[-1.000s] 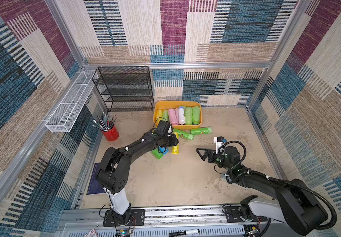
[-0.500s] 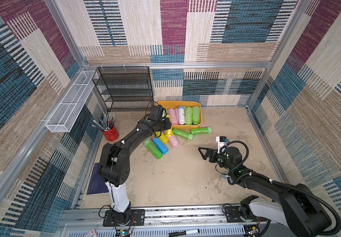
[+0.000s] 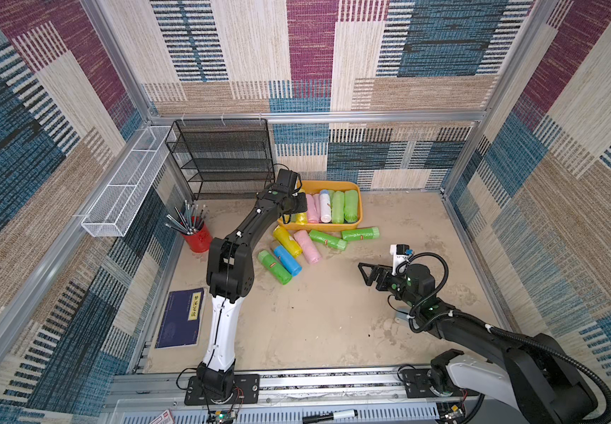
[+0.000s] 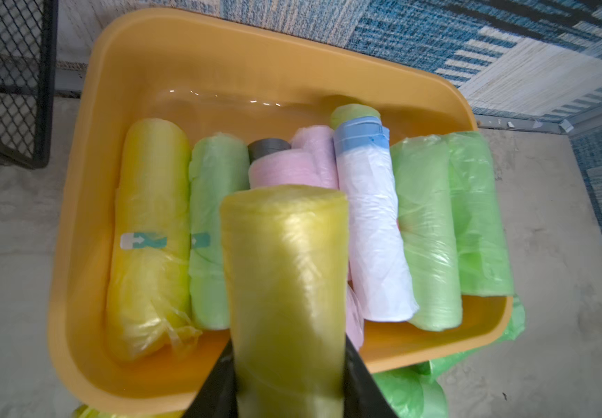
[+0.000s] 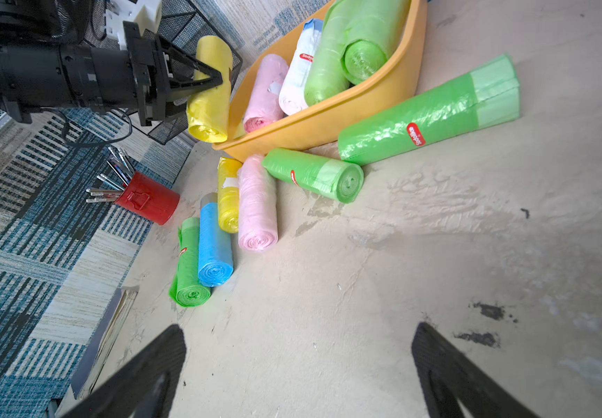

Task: Put the roll of trash bags into the storage box
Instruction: Place the roll of trash bags in the storage box.

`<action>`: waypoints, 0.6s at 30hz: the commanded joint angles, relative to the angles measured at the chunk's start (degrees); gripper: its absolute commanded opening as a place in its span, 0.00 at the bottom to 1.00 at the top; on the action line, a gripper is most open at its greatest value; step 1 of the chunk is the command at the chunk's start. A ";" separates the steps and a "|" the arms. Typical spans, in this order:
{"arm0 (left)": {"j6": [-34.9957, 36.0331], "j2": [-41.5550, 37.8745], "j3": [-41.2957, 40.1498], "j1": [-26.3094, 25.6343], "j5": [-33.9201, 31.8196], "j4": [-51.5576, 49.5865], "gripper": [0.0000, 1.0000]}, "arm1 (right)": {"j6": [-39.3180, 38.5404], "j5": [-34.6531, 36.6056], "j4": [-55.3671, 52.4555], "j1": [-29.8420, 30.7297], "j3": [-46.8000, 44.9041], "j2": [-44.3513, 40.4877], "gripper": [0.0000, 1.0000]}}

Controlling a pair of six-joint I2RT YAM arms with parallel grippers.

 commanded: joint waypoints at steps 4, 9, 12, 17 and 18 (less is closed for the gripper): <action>3.14 5.78 7.52 0.39 -1.77 -3.56 0.35 | -0.78 1.49 0.62 0.02 0.39 2.00 0.99; 3.36 10.89 14.18 0.77 0.49 -4.67 0.37 | -0.86 1.49 0.64 0.02 0.83 3.82 0.99; 2.92 12.90 17.00 0.85 1.54 -4.60 0.45 | -0.95 1.45 0.32 0.02 1.31 4.65 0.99; 3.29 14.42 19.32 0.88 2.89 -4.62 0.60 | -1.04 1.29 0.34 0.02 1.48 5.54 0.99; 3.53 14.27 19.31 0.88 3.07 -4.55 0.63 | -1.04 1.31 0.27 0.02 1.52 5.63 0.99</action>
